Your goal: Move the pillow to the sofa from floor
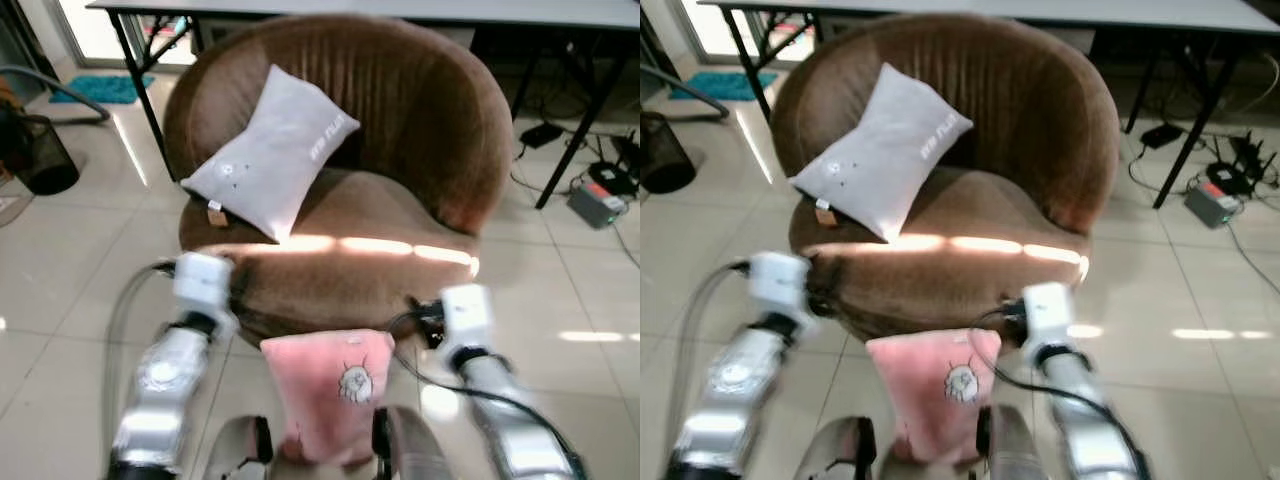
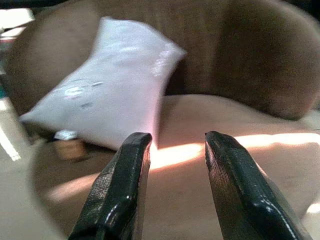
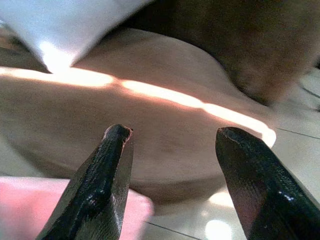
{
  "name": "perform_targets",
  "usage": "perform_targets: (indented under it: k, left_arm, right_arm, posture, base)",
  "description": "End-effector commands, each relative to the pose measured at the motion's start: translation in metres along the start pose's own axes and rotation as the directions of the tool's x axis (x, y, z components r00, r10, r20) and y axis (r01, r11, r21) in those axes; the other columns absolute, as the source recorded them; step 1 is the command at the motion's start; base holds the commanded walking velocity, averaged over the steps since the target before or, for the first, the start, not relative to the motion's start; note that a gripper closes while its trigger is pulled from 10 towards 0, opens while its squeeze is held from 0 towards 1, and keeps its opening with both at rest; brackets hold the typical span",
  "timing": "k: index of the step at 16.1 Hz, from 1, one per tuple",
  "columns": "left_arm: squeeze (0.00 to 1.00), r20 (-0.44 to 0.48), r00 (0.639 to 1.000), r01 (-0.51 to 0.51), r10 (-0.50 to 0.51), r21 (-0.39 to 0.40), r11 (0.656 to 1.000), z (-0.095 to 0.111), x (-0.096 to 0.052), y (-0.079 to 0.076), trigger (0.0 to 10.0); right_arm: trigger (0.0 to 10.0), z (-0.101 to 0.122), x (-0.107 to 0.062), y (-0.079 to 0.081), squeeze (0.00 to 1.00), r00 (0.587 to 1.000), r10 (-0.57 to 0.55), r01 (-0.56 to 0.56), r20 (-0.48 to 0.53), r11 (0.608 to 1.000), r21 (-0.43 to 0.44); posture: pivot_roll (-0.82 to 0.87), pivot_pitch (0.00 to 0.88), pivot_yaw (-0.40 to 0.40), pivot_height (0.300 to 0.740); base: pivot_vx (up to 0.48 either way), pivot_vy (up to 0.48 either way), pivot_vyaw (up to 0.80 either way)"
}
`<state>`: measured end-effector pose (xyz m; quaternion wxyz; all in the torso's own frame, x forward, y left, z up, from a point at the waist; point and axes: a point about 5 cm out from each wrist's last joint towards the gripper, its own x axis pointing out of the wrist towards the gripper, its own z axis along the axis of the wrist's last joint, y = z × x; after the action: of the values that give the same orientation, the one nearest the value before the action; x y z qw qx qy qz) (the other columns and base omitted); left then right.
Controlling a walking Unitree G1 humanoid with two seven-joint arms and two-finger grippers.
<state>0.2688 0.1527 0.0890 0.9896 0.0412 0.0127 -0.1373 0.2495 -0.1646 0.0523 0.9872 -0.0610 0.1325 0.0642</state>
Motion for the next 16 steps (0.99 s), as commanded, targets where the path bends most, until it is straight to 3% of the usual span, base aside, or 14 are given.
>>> perform_targets:
  k: [1, 6, 13, 16]
  left_arm:
    - [0.00, -0.009, 0.999, -0.032, 0.032, 0.020, 0.999, -0.0003, -0.0030, 0.0110, 10.0]
    - [0.00, -0.017, 0.999, -0.038, 0.039, 0.025, 0.999, -0.0020, -0.0034, 0.0118, 10.0]
    - [0.00, -0.019, 0.999, -0.034, 0.034, 0.033, 0.999, -0.0031, -0.0040, 0.0116, 10.0]
    - [0.00, -0.022, 0.999, -0.033, 0.034, 0.035, 0.999, -0.0042, -0.0048, 0.0112, 10.0]
  right_arm:
    - [10.0, 0.0057, 0.0026, 0.0077, 0.00, 1.000, 0.025, -0.026, 0.018, 1.000, 0.010]
    - [10.0, 0.0071, 0.0012, 0.0130, 0.00, 0.999, 0.031, -0.031, 0.016, 0.999, 0.010]
    - [10.0, 0.0085, -0.0021, 0.0162, 0.00, 0.999, 0.038, -0.038, 0.013, 0.999, 0.012]
    - [10.0, 0.0091, -0.0027, 0.0164, 0.00, 0.999, 0.040, -0.040, 0.010, 0.999, 0.009]
  posture:
    - [-0.07, 0.030, 0.020, 0.616]
    - [-0.07, 0.030, 0.019, 0.616]
    - [-0.07, 0.022, 0.016, 0.551]
    - [-0.06, 0.018, 0.013, 0.547]
  base:
    - [0.337, 0.000, 0.00]
    - [0.187, 0.000, 0.00]
    - [0.000, 0.000, 0.00]
    - [0.000, 0.000, 0.00]
